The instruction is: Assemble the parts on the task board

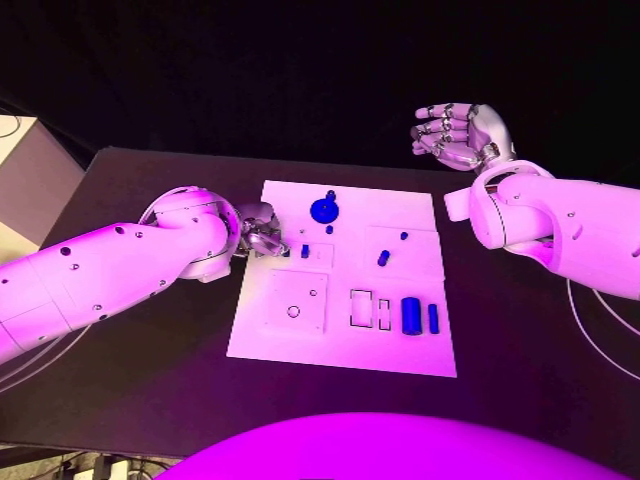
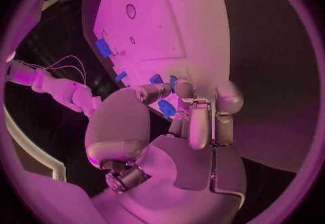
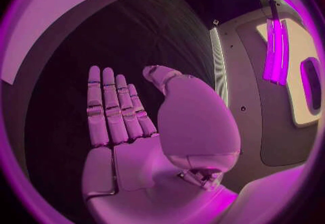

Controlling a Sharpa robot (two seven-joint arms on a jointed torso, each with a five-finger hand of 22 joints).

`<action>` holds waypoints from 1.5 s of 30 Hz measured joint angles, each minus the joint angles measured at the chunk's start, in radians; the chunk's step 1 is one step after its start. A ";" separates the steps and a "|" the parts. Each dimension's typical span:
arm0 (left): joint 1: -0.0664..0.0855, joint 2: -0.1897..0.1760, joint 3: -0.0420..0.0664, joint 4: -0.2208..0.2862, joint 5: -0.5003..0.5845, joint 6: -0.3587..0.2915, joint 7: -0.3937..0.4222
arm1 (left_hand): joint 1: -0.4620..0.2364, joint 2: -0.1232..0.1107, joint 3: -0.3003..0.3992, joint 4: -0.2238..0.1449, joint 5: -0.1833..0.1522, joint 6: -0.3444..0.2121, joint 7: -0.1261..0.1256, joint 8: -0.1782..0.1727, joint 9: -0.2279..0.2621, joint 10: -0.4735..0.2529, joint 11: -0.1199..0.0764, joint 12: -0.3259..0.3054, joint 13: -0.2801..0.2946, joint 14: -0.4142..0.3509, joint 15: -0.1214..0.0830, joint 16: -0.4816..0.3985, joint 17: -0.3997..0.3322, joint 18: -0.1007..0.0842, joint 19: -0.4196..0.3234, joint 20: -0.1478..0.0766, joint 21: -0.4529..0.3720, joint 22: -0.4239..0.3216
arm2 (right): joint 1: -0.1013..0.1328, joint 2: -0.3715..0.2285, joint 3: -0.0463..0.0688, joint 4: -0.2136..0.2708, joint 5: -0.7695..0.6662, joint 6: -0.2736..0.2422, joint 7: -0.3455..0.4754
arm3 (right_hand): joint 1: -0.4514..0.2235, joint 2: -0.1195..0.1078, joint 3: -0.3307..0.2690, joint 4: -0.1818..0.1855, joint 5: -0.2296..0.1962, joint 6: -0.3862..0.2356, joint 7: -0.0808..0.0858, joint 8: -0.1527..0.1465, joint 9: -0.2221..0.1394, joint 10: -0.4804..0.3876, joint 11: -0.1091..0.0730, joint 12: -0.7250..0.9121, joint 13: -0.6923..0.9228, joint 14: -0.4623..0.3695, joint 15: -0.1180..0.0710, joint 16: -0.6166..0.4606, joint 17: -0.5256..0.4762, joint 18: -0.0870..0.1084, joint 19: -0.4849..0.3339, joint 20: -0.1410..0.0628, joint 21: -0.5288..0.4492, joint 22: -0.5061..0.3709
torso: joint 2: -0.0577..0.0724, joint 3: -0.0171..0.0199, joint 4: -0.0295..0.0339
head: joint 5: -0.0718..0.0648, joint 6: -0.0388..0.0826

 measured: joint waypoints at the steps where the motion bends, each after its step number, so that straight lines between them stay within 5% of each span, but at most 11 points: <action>1: 0.000 0.000 0.000 0.000 -0.001 0.001 0.000 | 0.000 0.000 0.000 0.000 0.000 0.000 0.000 0.002 0.000 0.001 0.001 0.000 0.003 0.000 0.000 0.000 0.000 0.000 0.000 0.000 0.000 0.001 | 0.000 0.000 0.000 0.000 0.000 0.000 0.000 | 0.000 0.000 0.000 0.000 0.000 0.000 0.000 0.000 0.000 0.000 0.000 0.000 0.000 0.000 0.000 0.000 -0.001 0.000 0.000 0.000 0.000 -0.001 | 0.000 -0.0001 0.0000 | 0.000 0.000; 37: 0.001 0.011 0.000 -0.016 0.004 -0.002 0.000 | -0.006 -0.007 -0.005 -0.005 0.027 0.031 -0.002 0.002 -0.027 0.076 -0.011 0.054 0.102 0.002 -0.006 0.028 0.000 0.000 0.022 -0.007 0.016 0.040 | 0.000 -0.002 0.000 0.000 0.000 0.005 -0.002 | -0.004 0.004 -0.003 -0.003 0.000 0.000 0.000 0.000 0.000 0.000 0.000 0.000 0.000 0.000 0.000 -0.006 -0.002 0.000 0.000 0.000 0.000 -0.004 | 0.000 0.0007 -0.0004 | 0.003 -0.002; 43: 0.003 0.015 0.002 -0.024 0.013 0.006 0.000 | -0.027 -0.003 -0.014 -0.015 0.029 0.050 -0.004 0.002 -0.038 0.104 -0.018 0.071 0.143 0.000 -0.007 0.037 0.000 -0.016 0.040 -0.010 0.028 0.063 | 0.000 -0.002 0.000 -0.001 0.000 0.006 -0.003 | -0.004 0.004 -0.003 -0.003 0.003 0.000 0.000 0.000 -0.001 0.000 0.000 0.000 -0.001 0.000 0.000 -0.006 -0.003 0.000 0.000 0.000 0.000 -0.005 | 0.000 0.0006 -0.0004 | 0.003 -0.003; 45: 0.003 0.017 0.002 -0.026 0.016 0.008 0.000 | -0.038 -0.003 0.017 -0.056 0.029 0.054 -0.007 0.002 -0.043 0.115 -0.018 0.077 0.156 0.000 -0.007 0.040 0.000 -0.016 0.043 -0.007 0.028 0.069 | 0.000 -0.002 0.000 -0.001 0.000 0.006 -0.003 | -0.004 0.004 -0.003 -0.003 0.004 0.000 0.000 0.000 -0.001 0.000 0.000 0.000 -0.001 0.000 0.000 -0.006 -0.003 0.000 0.000 0.000 0.000 -0.005 | 0.000 0.0004 -0.0004 | 0.002 -0.003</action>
